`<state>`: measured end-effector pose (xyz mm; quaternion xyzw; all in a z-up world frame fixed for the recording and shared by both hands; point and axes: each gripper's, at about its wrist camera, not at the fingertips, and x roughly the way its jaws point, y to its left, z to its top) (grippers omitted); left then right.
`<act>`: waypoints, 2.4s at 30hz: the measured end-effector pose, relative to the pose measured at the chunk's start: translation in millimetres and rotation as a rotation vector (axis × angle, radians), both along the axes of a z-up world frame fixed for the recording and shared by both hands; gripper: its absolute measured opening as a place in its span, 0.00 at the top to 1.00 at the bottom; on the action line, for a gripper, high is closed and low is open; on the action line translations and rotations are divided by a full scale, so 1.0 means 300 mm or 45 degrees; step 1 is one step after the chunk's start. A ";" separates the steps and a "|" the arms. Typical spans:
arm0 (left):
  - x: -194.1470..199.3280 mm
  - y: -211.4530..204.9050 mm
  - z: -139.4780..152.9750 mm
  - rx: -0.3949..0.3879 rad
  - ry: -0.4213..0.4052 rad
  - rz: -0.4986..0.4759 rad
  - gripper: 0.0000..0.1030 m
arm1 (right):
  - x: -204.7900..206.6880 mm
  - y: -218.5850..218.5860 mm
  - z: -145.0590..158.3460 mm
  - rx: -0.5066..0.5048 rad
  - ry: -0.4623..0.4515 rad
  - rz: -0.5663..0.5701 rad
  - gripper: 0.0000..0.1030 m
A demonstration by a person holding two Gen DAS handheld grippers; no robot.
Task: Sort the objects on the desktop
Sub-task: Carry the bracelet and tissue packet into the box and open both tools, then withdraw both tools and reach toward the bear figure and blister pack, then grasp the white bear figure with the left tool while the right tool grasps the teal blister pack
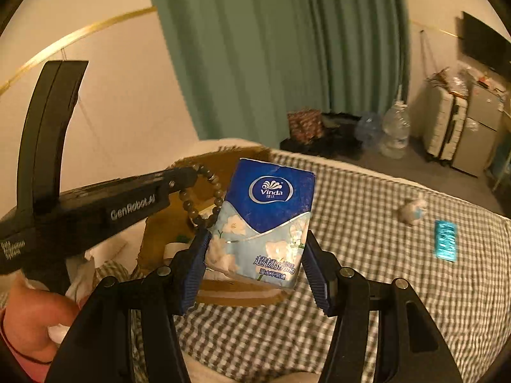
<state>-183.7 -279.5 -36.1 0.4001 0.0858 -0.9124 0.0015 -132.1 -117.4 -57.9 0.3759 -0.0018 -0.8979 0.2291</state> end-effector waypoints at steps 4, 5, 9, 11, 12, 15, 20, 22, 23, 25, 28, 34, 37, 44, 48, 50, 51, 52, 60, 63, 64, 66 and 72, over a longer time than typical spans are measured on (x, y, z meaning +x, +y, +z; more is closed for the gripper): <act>-0.020 -0.070 -0.059 -0.005 -0.041 0.049 0.87 | -0.066 -0.095 -0.042 0.004 -0.045 0.061 0.44; -0.026 -0.084 -0.067 -0.010 -0.059 0.067 0.84 | -0.085 -0.116 -0.048 0.022 -0.046 0.074 0.44; -0.052 -0.124 -0.089 -0.050 -0.130 0.145 0.20 | -0.114 -0.145 -0.047 0.138 -0.009 -0.001 0.21; -0.049 -0.127 -0.088 -0.066 -0.125 0.164 0.19 | -0.123 -0.110 -0.046 0.098 0.003 -0.018 0.21; -0.050 -0.124 -0.092 -0.081 -0.137 0.170 0.17 | -0.123 -0.087 -0.046 0.081 0.004 -0.034 0.21; -0.051 -0.095 -0.108 -0.107 -0.179 0.182 0.10 | -0.105 0.001 -0.050 0.059 0.016 -0.108 0.21; -0.034 0.028 -0.125 -0.086 -0.182 0.080 0.09 | -0.061 0.209 -0.069 0.055 -0.005 -0.273 0.21; -0.036 0.104 -0.130 -0.102 -0.200 0.033 0.08 | -0.038 0.295 -0.069 0.062 -0.003 -0.333 0.21; -0.035 0.142 -0.130 -0.105 -0.202 0.013 0.08 | -0.027 0.348 -0.061 0.077 0.001 -0.369 0.21; -0.031 0.229 -0.124 -0.097 -0.186 -0.035 0.08 | -0.007 0.431 -0.052 0.104 0.004 -0.430 0.21; -0.033 0.371 -0.127 -0.102 -0.163 -0.115 0.05 | 0.026 0.562 -0.048 0.099 0.001 -0.510 0.21; -0.108 0.681 -0.196 -0.133 -0.157 -0.252 0.02 | 0.049 0.777 -0.097 0.106 -0.021 -0.623 0.21; -0.193 0.812 -0.245 -0.143 -0.158 -0.299 0.02 | -0.011 0.862 -0.154 0.099 -0.056 -0.628 0.21; -0.490 1.049 -0.405 -0.183 -0.158 -0.344 0.02 | -0.290 0.991 -0.333 0.063 -0.149 -0.582 0.21; -0.637 1.115 -0.533 -0.215 -0.184 -0.355 0.02 | -0.432 1.035 -0.465 0.033 -0.203 -0.585 0.21; -0.690 1.129 -0.582 -0.206 -0.191 -0.363 0.02 | -0.489 1.062 -0.535 -0.017 -0.229 -0.582 0.21; -0.713 1.134 -0.603 -0.203 -0.183 -0.372 0.02 | -0.508 1.072 -0.564 -0.026 -0.238 -0.584 0.21; -0.729 1.138 -0.620 -0.208 -0.176 -0.376 0.02 | -0.527 1.078 -0.593 -0.029 -0.246 -0.584 0.21; -0.800 1.172 -0.697 -0.215 -0.150 -0.423 0.02 | -0.636 1.066 -0.734 0.011 -0.277 -0.602 0.20; -0.821 1.213 -0.722 -0.290 -0.168 -0.438 0.02 | -0.656 1.033 -0.733 0.109 -0.261 -0.606 0.19; -0.831 1.226 -0.734 -0.293 -0.185 -0.455 0.02 | -0.666 1.018 -0.735 0.157 -0.267 -0.605 0.19; -0.834 1.242 -0.752 -0.258 -0.200 -0.512 0.19 | -0.673 0.994 -0.734 0.218 -0.246 -0.612 0.22; -0.819 1.210 -0.728 -0.174 -0.268 -0.549 0.47 | -0.624 1.039 -0.698 0.060 -0.217 -0.640 0.33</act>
